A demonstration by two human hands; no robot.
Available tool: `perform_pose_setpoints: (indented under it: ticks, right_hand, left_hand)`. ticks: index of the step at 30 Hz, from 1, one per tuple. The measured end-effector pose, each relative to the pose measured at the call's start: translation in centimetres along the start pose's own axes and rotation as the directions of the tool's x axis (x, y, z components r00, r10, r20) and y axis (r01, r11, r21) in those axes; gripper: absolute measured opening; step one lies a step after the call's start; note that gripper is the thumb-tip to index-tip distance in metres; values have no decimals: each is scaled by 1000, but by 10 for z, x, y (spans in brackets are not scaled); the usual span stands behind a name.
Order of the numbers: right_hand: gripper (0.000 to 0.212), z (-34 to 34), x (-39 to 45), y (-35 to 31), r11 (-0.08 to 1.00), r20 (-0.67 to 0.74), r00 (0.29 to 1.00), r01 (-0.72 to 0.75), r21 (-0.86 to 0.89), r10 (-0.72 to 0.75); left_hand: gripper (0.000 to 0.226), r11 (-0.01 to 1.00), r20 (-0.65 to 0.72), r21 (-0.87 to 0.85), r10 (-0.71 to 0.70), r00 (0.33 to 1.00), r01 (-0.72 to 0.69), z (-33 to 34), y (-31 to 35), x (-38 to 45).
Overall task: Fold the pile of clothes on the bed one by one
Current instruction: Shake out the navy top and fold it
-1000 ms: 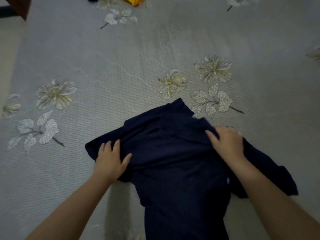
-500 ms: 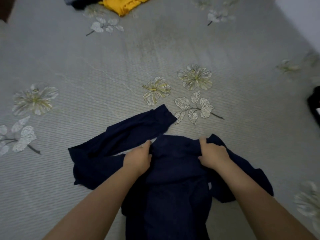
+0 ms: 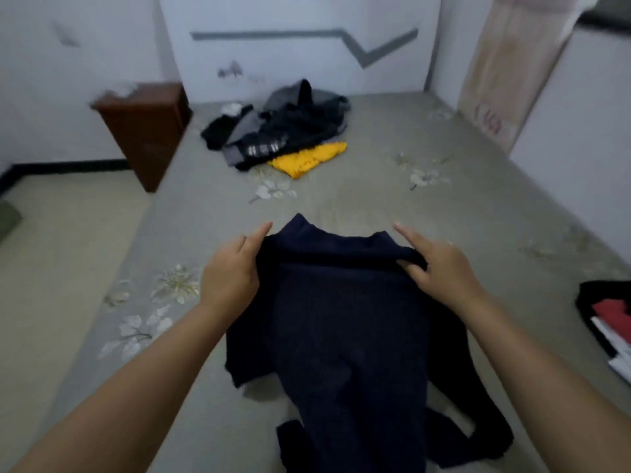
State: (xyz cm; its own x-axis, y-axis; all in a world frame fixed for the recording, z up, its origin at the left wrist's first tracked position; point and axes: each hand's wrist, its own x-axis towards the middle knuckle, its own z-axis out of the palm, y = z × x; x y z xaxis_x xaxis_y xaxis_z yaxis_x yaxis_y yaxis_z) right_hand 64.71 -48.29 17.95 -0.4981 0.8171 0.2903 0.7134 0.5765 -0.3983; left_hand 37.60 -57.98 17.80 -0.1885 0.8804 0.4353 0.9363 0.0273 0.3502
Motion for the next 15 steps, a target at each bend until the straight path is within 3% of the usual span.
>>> perform_pose_setpoints:
  ticks: [4,7,12,15]
  right_hand:
    - [70,-68,26,-52,989,43,997,-65,134,60]
    - [67,-109,35,-90,962,-55,998,-18,271,34]
    - [62,-165,26,-149,1000,-364,931,8,2,-6]
    - [76,-190,1,-182,968,-542,815,85,-234,-203]
  left_hand:
    - [54,972,-145,151,201,969,-179,-104,20,20]
    - [55,949,-234,227,271,934,-219,-171,31,30]
    - [48,940,-333,305,255,908,-152,-256,39,28]
    - [39,878,-379,440,373,847,-190,-289,36,7]
